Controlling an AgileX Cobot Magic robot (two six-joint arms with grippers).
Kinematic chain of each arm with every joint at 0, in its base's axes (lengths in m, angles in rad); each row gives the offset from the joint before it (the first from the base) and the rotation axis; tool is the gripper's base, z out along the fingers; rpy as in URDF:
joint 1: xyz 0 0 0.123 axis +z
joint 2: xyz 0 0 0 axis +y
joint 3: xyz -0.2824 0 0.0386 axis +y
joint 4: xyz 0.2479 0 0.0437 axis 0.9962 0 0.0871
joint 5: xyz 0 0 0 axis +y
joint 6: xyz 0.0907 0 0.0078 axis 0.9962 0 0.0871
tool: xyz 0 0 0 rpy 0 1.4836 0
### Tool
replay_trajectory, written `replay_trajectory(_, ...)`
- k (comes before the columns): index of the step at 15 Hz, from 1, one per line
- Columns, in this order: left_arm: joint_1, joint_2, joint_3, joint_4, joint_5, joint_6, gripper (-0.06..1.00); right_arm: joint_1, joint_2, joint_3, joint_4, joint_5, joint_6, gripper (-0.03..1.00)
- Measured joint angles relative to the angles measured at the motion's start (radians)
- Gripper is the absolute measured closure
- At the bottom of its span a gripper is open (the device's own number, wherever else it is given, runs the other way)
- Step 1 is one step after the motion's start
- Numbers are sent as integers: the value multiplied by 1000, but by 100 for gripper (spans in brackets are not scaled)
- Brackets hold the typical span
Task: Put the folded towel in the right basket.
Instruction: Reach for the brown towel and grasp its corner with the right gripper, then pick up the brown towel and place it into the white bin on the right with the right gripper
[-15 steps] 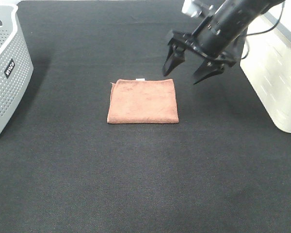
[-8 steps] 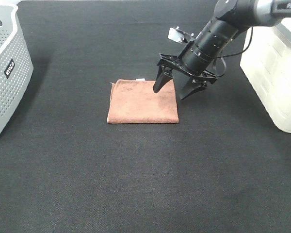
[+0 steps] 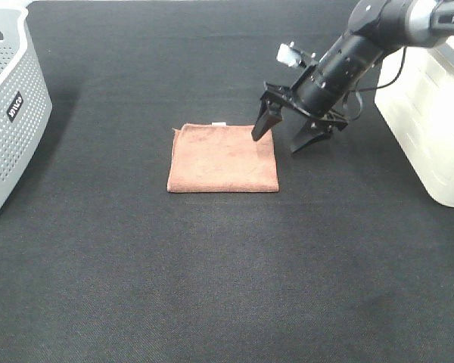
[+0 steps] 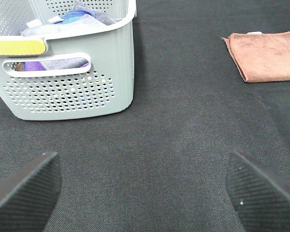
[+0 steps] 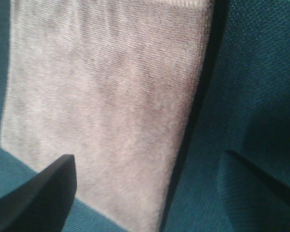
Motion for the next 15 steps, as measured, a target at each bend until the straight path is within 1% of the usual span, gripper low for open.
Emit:
replay_trajectory(3, 0, 0, 0, 0, 0, 0, 7, 0, 32, -1, 10, -18, -14, 21)
replay_trajectory(5, 0, 0, 0, 0, 0, 0, 7, 1, 46, -8, 54, -23, -39, 22)
replay_trajectory(6, 0, 0, 0, 0, 0, 0, 7, 2, 51, -9, 84, -27, -63, 24)
replay_trajectory(7, 0, 0, 0, 0, 0, 0, 7, 12, 60, -9, 118, -35, -90, 31)
replay_trajectory(8, 0, 0, 0, 0, 0, 0, 7, 22, 61, -9, 126, -48, -96, 38)
replay_trajectory(9, 0, 0, 0, 0, 0, 0, 7, 33, 61, -9, 126, -64, -97, 49)
replay_trajectory(10, 0, 0, 0, 0, 0, 0, 7, 39, 61, -9, 128, -75, -97, 63)
replay_trajectory(11, 0, 0, 0, 0, 0, 0, 7, 40, 61, -9, 129, -81, -97, 79)
replay_trajectory(12, 0, 0, 0, 0, 0, 0, 7, 40, 61, -12, 129, -83, -97, 92)
replay_trajectory(13, 0, 0, 0, 0, 0, 0, 7, 39, 61, -26, 121, -79, -97, 96)
replay_trajectory(15, 0, 0, 0, 0, 0, 0, 7, 39, 61, -86, 107, -30, -94, 97)
